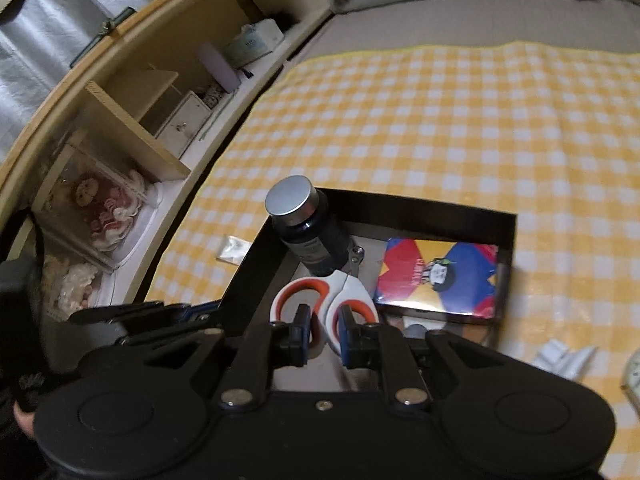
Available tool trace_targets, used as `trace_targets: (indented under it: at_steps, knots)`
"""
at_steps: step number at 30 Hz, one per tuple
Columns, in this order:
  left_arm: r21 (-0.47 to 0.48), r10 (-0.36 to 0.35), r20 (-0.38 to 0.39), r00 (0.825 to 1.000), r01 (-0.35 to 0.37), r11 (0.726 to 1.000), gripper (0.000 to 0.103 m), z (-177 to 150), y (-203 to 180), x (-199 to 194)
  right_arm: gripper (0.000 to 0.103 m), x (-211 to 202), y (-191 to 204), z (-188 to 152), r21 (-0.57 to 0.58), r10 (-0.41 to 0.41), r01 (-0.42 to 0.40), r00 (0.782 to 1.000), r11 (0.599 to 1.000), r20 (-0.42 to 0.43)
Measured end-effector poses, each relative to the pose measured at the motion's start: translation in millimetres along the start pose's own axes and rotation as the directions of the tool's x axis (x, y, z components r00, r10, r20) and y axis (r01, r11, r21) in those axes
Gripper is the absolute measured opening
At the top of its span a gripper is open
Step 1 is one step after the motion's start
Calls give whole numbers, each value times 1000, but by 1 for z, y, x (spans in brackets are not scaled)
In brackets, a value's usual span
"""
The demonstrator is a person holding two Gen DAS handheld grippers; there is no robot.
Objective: Organize rigid objects
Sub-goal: 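Carry the scissors into the black box and open the right tool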
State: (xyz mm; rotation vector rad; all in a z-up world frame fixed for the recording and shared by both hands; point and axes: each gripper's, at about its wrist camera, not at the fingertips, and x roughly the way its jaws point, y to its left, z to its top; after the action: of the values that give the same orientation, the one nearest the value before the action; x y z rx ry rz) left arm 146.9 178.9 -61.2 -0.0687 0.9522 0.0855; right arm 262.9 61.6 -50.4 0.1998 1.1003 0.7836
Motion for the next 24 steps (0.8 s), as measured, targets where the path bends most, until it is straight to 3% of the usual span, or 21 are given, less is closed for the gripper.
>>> trace_targets:
  at_steps: [11, 14, 15, 24]
  knots:
    - [-7, -9, -1, 1000, 9, 1000, 7, 1, 1, 0, 15, 41, 2, 3, 93, -28, 30, 999, 995, -21]
    - [-9, -10, -2, 1000, 10, 1000, 7, 1, 1, 0, 27, 49, 2, 4, 124, -25, 25, 1000, 992, -1]
    - [-10, -11, -3, 1000, 11, 1000, 7, 1, 1, 1, 39, 51, 3, 5, 129, -24, 24, 1000, 991, 1]
    - [-8, -10, -1, 1000, 10, 1000, 7, 1, 0, 1, 41, 47, 6, 10, 98, -16, 18, 1000, 995, -23]
